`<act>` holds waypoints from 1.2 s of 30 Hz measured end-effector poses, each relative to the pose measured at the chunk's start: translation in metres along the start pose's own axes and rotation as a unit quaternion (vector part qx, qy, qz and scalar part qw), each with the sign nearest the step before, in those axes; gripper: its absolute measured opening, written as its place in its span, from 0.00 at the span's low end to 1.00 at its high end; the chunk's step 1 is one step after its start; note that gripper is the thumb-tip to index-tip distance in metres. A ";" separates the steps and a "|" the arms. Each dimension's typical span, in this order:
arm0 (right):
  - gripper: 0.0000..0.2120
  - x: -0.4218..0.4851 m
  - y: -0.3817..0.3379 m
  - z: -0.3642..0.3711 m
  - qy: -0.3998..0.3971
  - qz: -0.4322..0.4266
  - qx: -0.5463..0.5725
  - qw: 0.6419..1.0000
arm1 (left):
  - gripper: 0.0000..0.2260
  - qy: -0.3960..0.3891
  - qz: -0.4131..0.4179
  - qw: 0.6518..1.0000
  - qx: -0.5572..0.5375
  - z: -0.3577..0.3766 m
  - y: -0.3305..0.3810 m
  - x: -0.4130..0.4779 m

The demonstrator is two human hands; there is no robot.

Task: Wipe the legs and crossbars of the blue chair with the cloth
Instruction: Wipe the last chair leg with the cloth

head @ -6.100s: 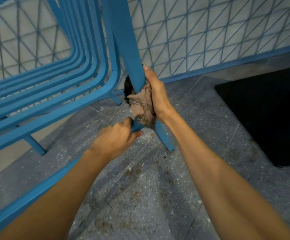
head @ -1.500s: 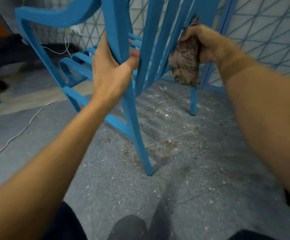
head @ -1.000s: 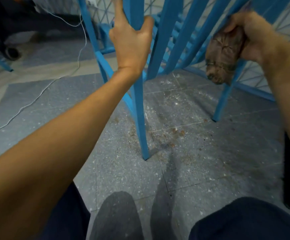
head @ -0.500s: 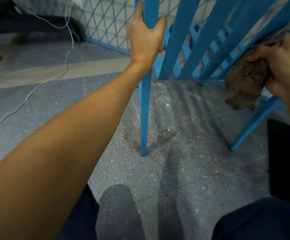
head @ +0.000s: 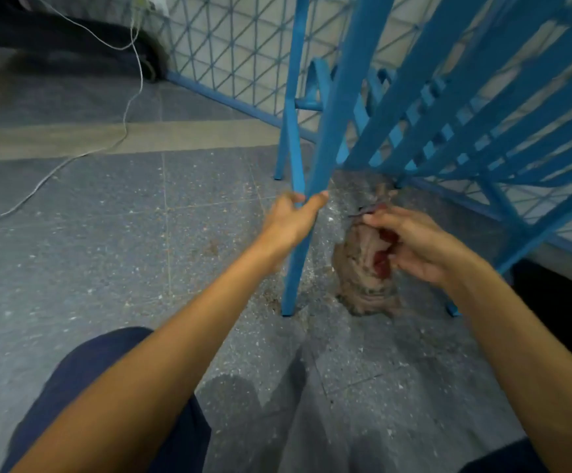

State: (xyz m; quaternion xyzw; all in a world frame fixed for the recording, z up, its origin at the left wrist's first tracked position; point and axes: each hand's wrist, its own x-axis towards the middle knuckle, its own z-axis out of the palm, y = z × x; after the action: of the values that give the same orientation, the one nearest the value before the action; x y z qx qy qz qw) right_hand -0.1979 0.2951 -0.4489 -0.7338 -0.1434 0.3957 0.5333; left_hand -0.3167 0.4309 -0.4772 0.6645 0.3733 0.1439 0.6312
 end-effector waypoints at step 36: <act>0.10 0.092 0.032 0.082 0.108 -0.331 -0.233 0.908 | 0.41 0.161 0.164 0.973 -0.008 0.086 -0.172 0.061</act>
State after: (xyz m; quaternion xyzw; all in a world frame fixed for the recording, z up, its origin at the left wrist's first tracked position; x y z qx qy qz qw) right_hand -0.2054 0.3958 -0.5262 -0.7855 -0.4080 0.0702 0.4599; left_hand -0.2721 0.3962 -0.6710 0.6802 0.3544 0.3533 0.5357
